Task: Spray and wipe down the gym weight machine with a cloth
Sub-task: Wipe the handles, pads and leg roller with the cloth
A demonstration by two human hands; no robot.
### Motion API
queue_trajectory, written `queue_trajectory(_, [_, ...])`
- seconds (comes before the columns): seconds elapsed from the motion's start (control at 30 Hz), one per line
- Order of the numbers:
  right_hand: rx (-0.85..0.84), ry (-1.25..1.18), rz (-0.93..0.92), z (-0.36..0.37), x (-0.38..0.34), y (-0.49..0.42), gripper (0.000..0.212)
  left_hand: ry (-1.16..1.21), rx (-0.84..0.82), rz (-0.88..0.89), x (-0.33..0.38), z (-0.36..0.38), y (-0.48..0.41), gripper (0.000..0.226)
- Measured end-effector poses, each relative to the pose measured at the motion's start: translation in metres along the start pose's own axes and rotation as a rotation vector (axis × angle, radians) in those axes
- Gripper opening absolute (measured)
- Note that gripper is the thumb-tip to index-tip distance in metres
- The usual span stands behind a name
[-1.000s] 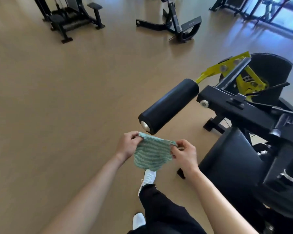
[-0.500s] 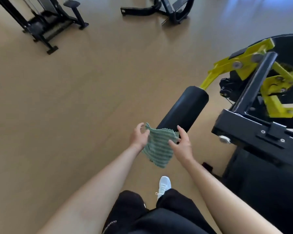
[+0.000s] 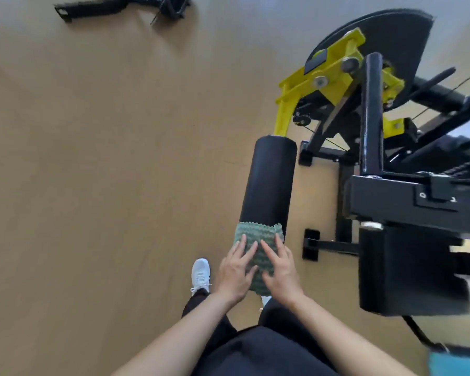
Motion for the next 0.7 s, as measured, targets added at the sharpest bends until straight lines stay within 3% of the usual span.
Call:
queue_trajectory(0.3, [0.111,-0.099,0.323,-0.011,-0.034,-0.027,0.079,-0.121,-0.311,0.155,0.005,-0.052,-0.068,0.069])
queue_trajectory(0.7, [0.274,-0.404,0.477,-0.024,-0.012,-0.044,0.082,-0.335,-0.406,0.221,0.047,-0.077,-0.137,0.079])
Point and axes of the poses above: each hand's wrist, its own y-axis away from the middle knuckle, its own z-axis out of the palm, x = y × z, the point moved 3 cm from there along -y, towards the middle knuckle, and after that the axes turned 12 degrees about y, right-handed, at the moved point
